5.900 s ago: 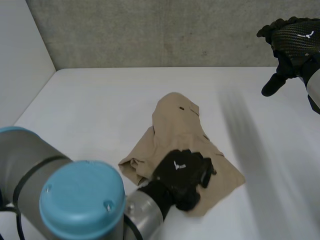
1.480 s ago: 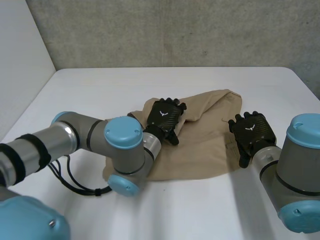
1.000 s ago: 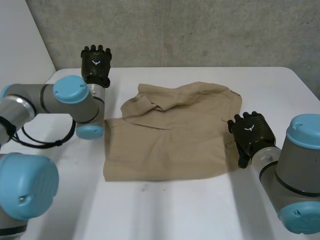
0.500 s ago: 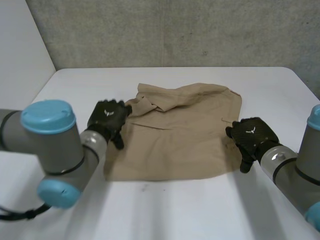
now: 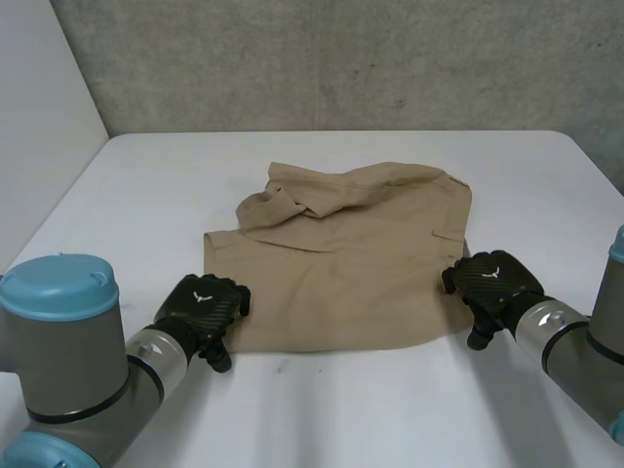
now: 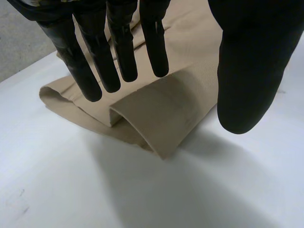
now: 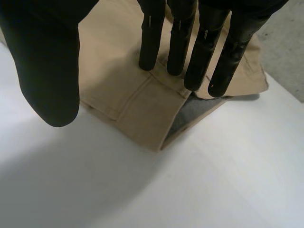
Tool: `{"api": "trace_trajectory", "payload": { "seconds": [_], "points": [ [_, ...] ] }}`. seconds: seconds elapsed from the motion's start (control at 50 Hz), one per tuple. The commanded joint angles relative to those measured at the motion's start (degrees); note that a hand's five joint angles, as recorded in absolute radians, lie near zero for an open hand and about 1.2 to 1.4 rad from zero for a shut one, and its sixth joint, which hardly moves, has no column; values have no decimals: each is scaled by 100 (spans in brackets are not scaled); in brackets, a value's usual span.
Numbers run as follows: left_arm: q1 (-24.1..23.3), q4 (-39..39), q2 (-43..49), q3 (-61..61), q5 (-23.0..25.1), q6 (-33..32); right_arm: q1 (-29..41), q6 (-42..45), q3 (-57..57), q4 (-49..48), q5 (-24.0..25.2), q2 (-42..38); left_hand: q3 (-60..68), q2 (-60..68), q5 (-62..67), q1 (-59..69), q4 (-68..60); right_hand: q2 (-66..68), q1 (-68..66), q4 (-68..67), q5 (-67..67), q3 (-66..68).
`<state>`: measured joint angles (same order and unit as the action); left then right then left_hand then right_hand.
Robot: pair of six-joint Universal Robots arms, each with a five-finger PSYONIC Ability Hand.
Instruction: Fold the shorts.
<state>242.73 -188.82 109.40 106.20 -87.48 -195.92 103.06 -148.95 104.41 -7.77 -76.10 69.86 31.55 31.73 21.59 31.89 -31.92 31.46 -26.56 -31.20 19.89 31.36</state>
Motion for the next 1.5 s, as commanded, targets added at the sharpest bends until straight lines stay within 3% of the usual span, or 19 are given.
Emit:
{"api": "trace_trajectory", "payload": {
  "seconds": [0.02, 0.4, 0.6, 0.68, 0.72, 0.74, 0.78, 0.92, 1.1, 1.26, 1.5],
  "points": [
    [11, -85, 160, -81, -32, -25, -31, 68, -131, -225, -27, -226, 541, 523, 537, 507, -504, 318, -809, -345, 475, 328],
    [134, -217, 635, -371, -41, -78, -40, 120, -535, -462, -63, -754, 591, 574, 588, 557, -554, 469, -960, -496, 626, 480],
    [222, -568, 723, -433, -49, -78, -40, 349, -615, -480, -71, -947, 1516, 1498, 1512, 1482, -1479, 1141, -1632, -1168, 1299, 1152],
    [249, -648, 749, -459, -41, -78, -40, 384, -693, -489, -63, -1035, 2591, 2573, 2587, 2557, -2554, 2182, -2673, -2208, 2339, 2192],
    [266, -656, 749, -468, -32, -78, -49, 384, -755, -488, -63, -1062, 3211, 3194, 3208, 3178, -3175, 4044, -4534, -4070, 4201, 4054],
    [266, -648, 749, -468, -23, -61, -49, 375, -781, -480, -71, -1053, 4231, 4214, 4228, 4197, -4194, 4846, -5336, -4872, 5003, 4856],
    [275, -656, 749, -468, -23, -43, -75, 349, -825, -489, -106, -992, 4844, 4827, 4841, 4811, -4808, 4854, -5344, -4880, 5011, 4864],
    [266, -534, 250, -459, -41, 10, -251, 121, -790, -393, -352, -185, 4845, 4827, 4841, 4811, -4808, 4854, -5344, -4880, 5011, 4864],
    [293, 2, -1857, -547, -14, 386, -269, -363, -992, 486, -344, 1213, 4845, 4827, 4841, 4811, -4808, 4854, -5344, -4880, 5011, 4864],
    [372, 687, -3020, -969, 21, 713, -260, -627, -1651, 1277, -361, 2541, 4845, 4827, 4841, 4811, -4808, 4854, -5344, -4880, 5011, 4864],
    [433, 987, -2697, -231, 144, 704, -233, -557, -1380, 2227, -247, 2498, 4845, 4827, 4841, 4811, -4808, 4854, -5344, -4880, 5011, 4864]
  ]
}}
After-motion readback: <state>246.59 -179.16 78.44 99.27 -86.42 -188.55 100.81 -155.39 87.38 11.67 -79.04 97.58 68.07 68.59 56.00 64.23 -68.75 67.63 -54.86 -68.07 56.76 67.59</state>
